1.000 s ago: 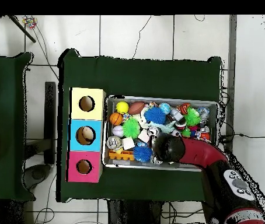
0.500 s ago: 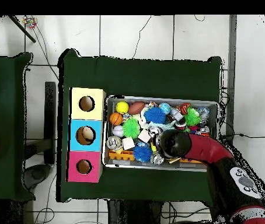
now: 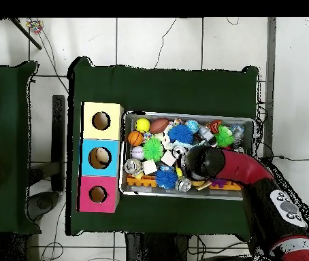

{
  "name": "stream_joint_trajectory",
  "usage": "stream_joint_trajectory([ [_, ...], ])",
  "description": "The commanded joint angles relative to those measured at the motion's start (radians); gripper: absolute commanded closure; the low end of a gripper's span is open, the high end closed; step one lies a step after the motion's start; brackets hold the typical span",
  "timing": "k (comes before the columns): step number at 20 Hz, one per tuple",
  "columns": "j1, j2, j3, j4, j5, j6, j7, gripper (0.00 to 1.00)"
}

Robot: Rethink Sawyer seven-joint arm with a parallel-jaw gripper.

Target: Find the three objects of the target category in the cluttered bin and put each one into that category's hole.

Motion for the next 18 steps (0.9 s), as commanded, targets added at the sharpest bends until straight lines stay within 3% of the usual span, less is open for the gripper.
stream_joint_trajectory([
  [1, -0.014, -0.042, 0.128, -0.117, 0.058, 0.089, -0.033, 0.00],
  [18, 0.010, -0.054, 0.138, -0.169, 0.043, 0.121, -0.009, 0.00],
])
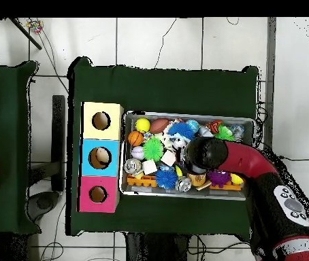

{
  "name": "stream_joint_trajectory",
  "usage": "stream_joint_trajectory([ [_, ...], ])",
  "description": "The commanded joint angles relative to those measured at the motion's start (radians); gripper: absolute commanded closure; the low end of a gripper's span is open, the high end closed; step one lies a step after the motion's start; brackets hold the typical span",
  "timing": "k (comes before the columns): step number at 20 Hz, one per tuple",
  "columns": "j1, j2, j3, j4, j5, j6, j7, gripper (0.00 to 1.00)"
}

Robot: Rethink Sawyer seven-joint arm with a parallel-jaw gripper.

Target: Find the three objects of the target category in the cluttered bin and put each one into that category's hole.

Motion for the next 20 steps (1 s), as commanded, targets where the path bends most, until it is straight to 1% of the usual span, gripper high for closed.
stream_joint_trajectory([
  [1, 0.015, -0.018, 0.093, -0.141, 0.030, 0.039, -0.011, 0.00],
  [4, 0.009, -0.026, 0.100, -0.133, 0.037, 0.044, -0.014, 0.00],
  [7, 0.015, -0.032, 0.100, -0.145, 0.043, 0.072, -0.010, 0.00],
  [12, 0.059, -0.037, 0.063, -0.202, 0.034, 0.182, 0.018, 0.00],
  [14, 0.073, -0.049, 0.050, -0.196, 0.029, 0.209, 0.033, 0.00],
  [17, 0.092, -0.061, 0.043, -0.176, 0.036, 0.200, 0.069, 0.00],
  [20, 0.113, -0.057, 0.045, -0.160, 0.066, 0.176, 0.115, 0.00],
])
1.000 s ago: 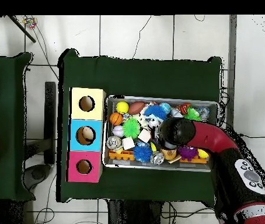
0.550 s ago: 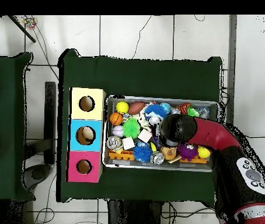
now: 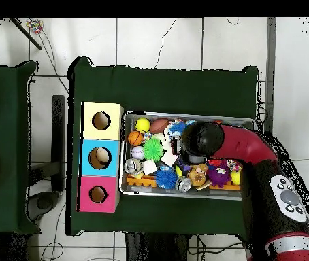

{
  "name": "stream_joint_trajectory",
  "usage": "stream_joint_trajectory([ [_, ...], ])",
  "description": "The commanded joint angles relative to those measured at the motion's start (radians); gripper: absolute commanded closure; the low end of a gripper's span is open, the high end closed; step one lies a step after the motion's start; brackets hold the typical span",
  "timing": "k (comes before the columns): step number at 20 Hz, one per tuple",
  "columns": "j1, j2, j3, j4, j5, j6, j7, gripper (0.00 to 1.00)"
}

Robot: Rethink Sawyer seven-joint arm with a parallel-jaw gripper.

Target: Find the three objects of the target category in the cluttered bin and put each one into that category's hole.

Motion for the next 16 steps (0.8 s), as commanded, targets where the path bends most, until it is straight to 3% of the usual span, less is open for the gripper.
stream_joint_trajectory([
  [1, 0.052, -0.014, 0.041, -0.061, 0.065, 0.000, 0.129, 0.00],
  [8, 0.137, 0.032, 0.010, -0.080, 0.107, -0.079, 0.216, 0.00],
  [16, 0.181, 0.065, -0.029, -0.073, 0.119, -0.171, 0.232, 0.00],
])
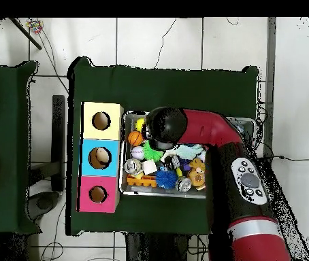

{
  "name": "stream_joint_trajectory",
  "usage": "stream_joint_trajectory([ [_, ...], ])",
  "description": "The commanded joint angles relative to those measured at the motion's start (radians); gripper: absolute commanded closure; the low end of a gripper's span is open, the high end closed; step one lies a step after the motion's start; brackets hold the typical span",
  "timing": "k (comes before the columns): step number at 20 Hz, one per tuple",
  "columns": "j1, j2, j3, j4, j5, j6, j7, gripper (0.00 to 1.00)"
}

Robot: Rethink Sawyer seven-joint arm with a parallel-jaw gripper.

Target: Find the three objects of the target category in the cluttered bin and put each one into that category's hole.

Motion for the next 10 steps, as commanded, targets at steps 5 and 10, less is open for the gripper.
stream_joint_trajectory([
  [5, 0.048, 0.062, -0.090, -0.052, -0.001, -0.116, 0.218, 0.00],
  [10, 0.011, 0.038, -0.092, -0.068, 0.013, -0.053, 0.139, 0.00],
])
